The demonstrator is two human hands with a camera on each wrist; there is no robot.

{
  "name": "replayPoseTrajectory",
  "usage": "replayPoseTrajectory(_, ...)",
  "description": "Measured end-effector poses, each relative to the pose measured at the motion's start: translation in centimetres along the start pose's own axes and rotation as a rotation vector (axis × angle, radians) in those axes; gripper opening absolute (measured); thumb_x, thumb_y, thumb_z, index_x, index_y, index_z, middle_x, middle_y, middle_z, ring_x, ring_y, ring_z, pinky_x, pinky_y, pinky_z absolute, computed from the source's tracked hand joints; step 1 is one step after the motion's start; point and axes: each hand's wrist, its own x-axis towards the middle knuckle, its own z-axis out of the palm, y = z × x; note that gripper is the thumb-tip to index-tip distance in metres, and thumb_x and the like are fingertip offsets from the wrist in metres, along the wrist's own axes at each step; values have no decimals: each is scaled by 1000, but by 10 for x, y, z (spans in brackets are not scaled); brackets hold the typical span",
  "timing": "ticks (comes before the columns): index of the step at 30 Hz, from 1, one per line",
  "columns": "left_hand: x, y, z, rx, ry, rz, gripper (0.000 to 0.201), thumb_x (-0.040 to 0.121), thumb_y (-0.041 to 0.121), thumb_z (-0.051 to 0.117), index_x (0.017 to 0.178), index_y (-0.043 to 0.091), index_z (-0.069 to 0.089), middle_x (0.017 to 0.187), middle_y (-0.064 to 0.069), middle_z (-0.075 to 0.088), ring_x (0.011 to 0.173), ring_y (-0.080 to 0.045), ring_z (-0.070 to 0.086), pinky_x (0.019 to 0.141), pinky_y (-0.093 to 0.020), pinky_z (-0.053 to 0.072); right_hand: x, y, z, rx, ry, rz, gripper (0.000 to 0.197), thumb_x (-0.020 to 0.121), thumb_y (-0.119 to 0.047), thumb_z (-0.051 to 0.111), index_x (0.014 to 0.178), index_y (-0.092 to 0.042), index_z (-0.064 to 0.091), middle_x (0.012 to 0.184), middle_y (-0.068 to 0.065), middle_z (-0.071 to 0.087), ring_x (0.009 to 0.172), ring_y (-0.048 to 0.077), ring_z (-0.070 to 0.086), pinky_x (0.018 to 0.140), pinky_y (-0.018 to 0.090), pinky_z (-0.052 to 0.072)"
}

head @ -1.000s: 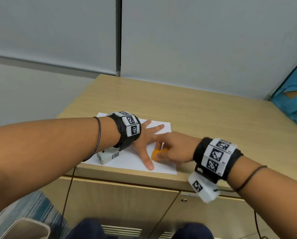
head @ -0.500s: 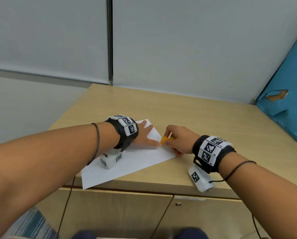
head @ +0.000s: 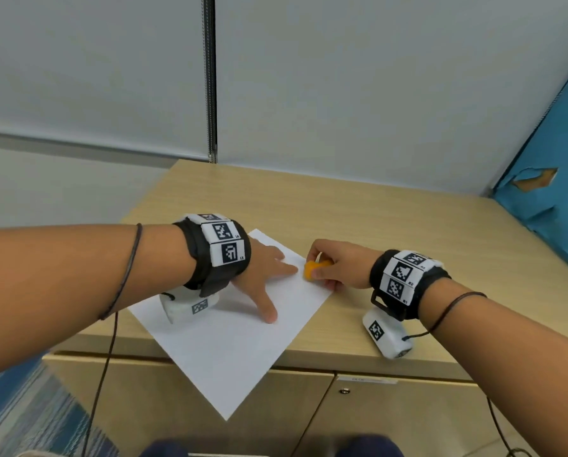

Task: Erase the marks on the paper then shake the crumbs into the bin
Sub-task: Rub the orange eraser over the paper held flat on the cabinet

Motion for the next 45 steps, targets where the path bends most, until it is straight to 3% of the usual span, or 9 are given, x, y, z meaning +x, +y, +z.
replayPoseTrajectory(9,32,-3,15,-97,1,79,141,64,79,72,152,36,-29,162,4,-32,151,-28,-22,119,-59,0,5,-2,4,-180,47,4,24,94,-34,64,109,-17,58,88,-1,66,71,15,66,67,29,54)
replayPoseTrajectory(13,37,-2,17,-87,1,67,143,59,82,72,152,38,-28,161,4,-34,151,-29,-22,118,-62,1,-6,-11,11,-172,-17,-43,21,92,-29,67,103,-14,57,85,2,64,67,19,67,67,38,58)
replayPoseTrajectory(18,41,-3,20,-96,3,64,143,58,82,73,154,38,-24,161,4,-35,151,-29,-23,118,-62,0,-13,-15,14,-288,-84,-136,19,91,-33,68,99,-19,59,78,-7,59,55,2,57,62,27,47)
replayPoseTrajectory(23,44,-6,20,-89,8,48,146,57,83,73,152,37,-29,161,5,-35,151,-29,-24,118,-61,0,4,-6,8,-391,113,-57,25,91,-39,62,101,-16,58,94,1,62,85,21,60,73,34,50)
replayPoseTrajectory(27,48,-8,9,-64,-6,10,138,62,80,73,154,40,-21,162,0,-33,151,-33,-23,118,-62,0,1,-16,11,-396,-43,-114,20,91,-39,64,100,-24,54,93,-3,61,78,14,57,65,26,44)
replayPoseTrajectory(32,59,-12,1,-78,8,-55,142,59,85,69,152,38,-27,163,0,-31,152,-34,-18,116,-65,1,18,-13,-11,-390,8,34,23,92,-37,61,106,-20,54,86,3,67,68,23,71,70,39,61)
replayPoseTrajectory(37,57,-11,-2,-105,-8,-24,135,63,82,68,147,47,-30,162,1,-32,150,-41,-19,114,-69,4,23,-12,-15,-348,-24,76,23,96,-34,57,109,-15,54,70,5,65,59,22,62,54,30,52)
replayPoseTrajectory(42,62,-14,17,-108,19,43,146,54,89,67,147,40,-34,160,5,-37,149,-36,-26,114,-71,2,20,-11,-5,-506,63,1,25,98,-34,52,110,-13,54,97,7,64,82,24,63,74,37,52)
replayPoseTrajectory(45,60,-11,20,-103,27,28,148,50,91,67,148,41,-33,160,6,-37,149,-36,-25,114,-71,2,11,-13,-1,-413,47,-13,24,97,-34,55,108,-13,54,97,5,63,78,20,61,72,35,51)
